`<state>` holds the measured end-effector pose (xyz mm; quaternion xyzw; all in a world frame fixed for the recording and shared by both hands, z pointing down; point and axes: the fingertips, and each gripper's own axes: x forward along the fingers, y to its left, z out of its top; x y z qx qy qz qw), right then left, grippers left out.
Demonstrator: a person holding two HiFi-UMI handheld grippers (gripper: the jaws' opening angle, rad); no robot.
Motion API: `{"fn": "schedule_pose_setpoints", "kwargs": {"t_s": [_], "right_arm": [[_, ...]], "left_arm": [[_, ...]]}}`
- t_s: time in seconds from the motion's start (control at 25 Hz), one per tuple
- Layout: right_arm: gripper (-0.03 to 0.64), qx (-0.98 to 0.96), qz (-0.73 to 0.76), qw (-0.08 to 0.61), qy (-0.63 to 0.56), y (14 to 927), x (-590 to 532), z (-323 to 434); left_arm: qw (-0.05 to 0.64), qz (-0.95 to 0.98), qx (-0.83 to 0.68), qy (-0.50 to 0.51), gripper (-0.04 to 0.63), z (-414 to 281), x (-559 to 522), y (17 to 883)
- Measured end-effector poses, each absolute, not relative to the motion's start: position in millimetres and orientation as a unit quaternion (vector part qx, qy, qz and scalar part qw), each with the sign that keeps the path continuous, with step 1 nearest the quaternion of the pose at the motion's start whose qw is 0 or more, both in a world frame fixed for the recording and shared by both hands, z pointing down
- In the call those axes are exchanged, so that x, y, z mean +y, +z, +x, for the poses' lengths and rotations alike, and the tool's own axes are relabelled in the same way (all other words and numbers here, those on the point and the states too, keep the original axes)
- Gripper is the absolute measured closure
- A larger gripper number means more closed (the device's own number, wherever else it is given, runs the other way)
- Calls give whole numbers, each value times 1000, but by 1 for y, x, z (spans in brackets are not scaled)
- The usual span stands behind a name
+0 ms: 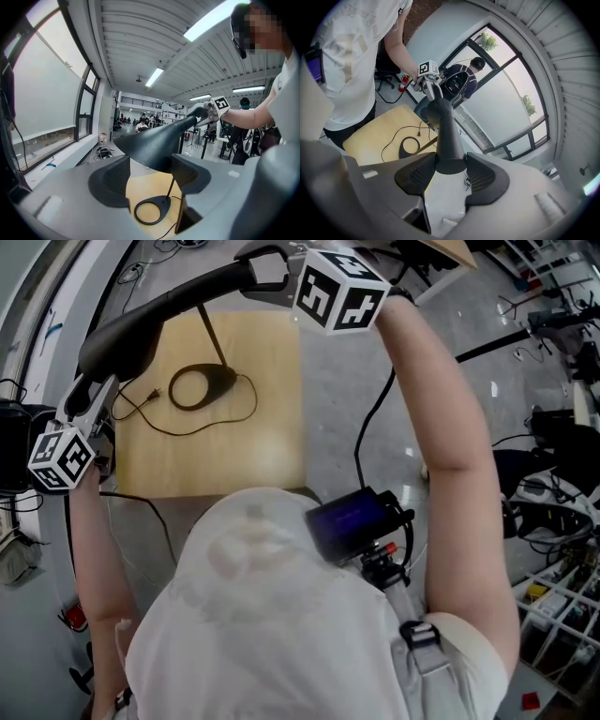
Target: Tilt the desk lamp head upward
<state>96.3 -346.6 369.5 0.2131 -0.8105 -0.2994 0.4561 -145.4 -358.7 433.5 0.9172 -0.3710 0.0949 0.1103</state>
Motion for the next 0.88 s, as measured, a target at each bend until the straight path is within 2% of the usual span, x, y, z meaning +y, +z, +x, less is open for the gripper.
{"fn": "schedule_pose_setpoints", "kwargs": {"t_s": [0.88], "right_arm": [[397,-828,220,438,-274,390,-343,99]], "left_arm": [[54,919,-381,81,345,-152,-359,381]]}}
